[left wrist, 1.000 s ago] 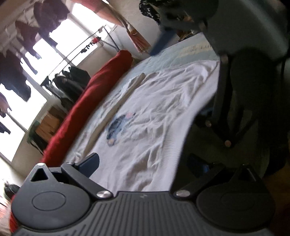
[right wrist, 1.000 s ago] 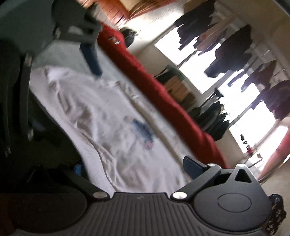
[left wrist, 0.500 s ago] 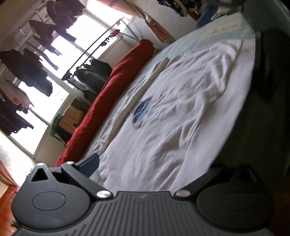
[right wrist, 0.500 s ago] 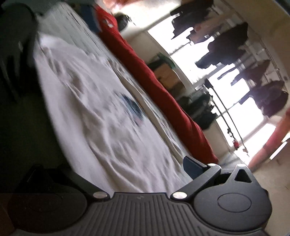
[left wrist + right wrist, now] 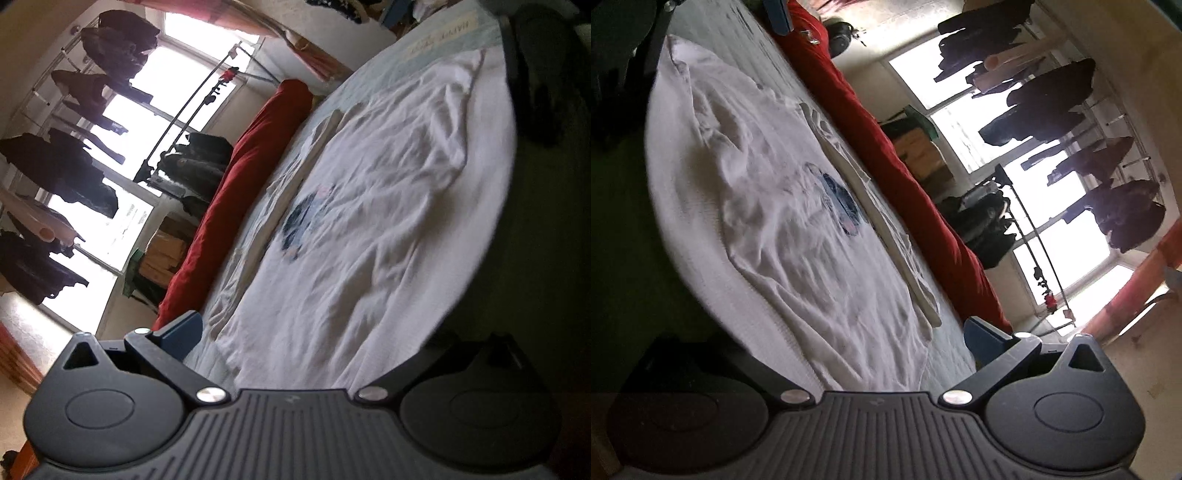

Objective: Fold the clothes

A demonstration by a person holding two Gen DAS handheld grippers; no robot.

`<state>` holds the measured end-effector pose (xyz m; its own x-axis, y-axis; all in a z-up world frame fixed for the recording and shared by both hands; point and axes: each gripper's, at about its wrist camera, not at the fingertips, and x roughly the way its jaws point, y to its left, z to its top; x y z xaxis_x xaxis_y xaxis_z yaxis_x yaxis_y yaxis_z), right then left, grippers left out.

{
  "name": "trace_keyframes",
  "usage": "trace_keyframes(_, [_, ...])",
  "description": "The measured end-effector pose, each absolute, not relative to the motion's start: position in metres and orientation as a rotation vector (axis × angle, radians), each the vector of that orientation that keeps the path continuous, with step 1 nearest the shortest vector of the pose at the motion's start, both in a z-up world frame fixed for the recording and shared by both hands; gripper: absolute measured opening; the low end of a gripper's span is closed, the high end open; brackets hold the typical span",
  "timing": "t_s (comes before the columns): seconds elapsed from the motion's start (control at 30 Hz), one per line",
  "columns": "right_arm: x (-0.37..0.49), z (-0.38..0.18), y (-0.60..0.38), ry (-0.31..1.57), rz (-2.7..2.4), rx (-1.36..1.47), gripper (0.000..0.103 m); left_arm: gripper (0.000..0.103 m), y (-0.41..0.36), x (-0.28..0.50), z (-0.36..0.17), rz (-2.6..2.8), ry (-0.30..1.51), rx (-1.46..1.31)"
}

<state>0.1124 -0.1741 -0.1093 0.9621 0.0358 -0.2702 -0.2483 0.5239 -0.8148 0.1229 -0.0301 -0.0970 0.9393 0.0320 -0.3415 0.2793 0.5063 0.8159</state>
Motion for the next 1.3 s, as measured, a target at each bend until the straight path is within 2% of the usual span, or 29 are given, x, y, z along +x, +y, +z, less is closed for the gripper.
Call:
trace_keyframes(0.13, [0.118,-0.103,-0.197,0.285,0.130,-0.967,0.103,0.103,-0.021,0.123,-0.095,-0.134,0.354,1.013])
trace_keyframes(0.47, [0.120,-0.108,-0.182,0.242,0.125,-1.038,0.103,0.103,-0.029,0.123,-0.095,-0.111,0.364,1.044])
trace_keyframes(0.57, [0.119,-0.108,-0.180,0.233,0.133,-1.074,0.103,0.098,-0.031,0.122,-0.096,-0.131,0.365,1.071])
trace_keyframes(0.67, [0.116,-0.109,-0.177,0.215,0.141,-1.120,0.103,0.099,-0.034,0.122,-0.098,-0.140,0.348,1.116])
trace_keyframes(0.93, [0.122,-0.104,-0.175,0.135,0.094,-1.136,0.102,0.099,-0.028,0.134,-0.087,-0.108,0.340,1.062])
trace_keyframes(1.0, [0.126,-0.103,-0.174,0.157,0.118,-1.122,0.097,0.095,-0.027,0.133,-0.087,-0.118,0.342,1.066])
trace_keyframes(1.07, [0.128,-0.101,-0.174,0.163,0.128,-1.123,0.084,0.091,-0.027,0.133,-0.087,-0.128,0.345,1.070])
trace_keyframes(1.13, [0.130,-0.100,-0.174,0.167,0.134,-1.125,0.082,0.089,-0.026,0.135,-0.085,-0.124,0.339,1.062])
trace_keyframes(1.2, [0.132,-0.098,-0.174,0.170,0.140,-1.128,0.078,0.083,-0.025,0.139,-0.080,-0.110,0.329,1.044])
trace_keyframes(1.3, [0.135,-0.096,-0.173,0.175,0.150,-1.131,0.065,0.076,-0.025,0.146,-0.076,-0.112,0.331,1.029])
